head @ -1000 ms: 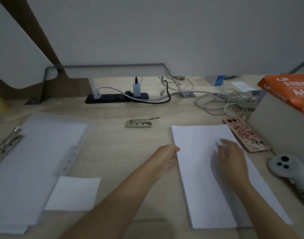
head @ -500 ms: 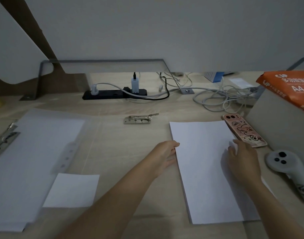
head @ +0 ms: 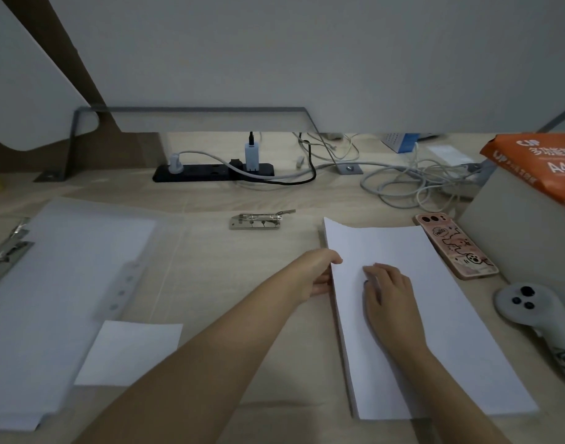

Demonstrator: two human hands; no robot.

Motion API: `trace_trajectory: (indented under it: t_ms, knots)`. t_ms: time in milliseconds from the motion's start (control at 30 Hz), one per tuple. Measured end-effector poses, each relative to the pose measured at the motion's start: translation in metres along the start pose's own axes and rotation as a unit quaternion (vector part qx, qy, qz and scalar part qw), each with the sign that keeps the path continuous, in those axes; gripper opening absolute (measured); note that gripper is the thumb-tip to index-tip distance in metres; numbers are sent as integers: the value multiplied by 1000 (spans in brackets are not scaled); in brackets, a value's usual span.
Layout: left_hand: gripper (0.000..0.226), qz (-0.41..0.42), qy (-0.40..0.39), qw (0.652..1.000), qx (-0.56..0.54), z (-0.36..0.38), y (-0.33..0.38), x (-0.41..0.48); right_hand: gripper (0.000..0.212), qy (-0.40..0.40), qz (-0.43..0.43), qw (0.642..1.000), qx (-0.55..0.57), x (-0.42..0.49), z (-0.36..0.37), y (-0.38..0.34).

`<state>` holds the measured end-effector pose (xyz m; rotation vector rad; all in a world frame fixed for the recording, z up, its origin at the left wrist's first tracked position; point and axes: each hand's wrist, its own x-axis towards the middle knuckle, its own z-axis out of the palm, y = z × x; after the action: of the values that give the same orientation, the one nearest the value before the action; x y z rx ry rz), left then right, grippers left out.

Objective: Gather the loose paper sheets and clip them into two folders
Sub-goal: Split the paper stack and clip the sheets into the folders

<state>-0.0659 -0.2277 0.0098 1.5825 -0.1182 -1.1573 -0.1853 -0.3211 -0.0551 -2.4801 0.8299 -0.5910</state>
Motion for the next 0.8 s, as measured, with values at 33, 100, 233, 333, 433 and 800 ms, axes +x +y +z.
trace_trajectory:
  t_ms: [33,100,233,333,433,800]
  knots:
    - [10,23,-7,1000,13,4,-5,3,32,1,-3,1000,3,0,0,0]
    - [12,76,-32,996,19,12,-21,6,31,6,-3,1000,21,2,-3,-1]
    - [35,173,-29,982,66,20,-58,8,29,1,19,996,88,3,-9,-1]
    - [53,212,-31,974,80,22,-67,6,25,-42,58,982,172,2,-20,-7]
    - [50,240,-46,966,80,25,-66,0,17,-106,108,956,252,4,-32,-17]
    - [45,273,-62,954,102,27,-71,-2,18,-123,117,924,344,-8,-36,-29]
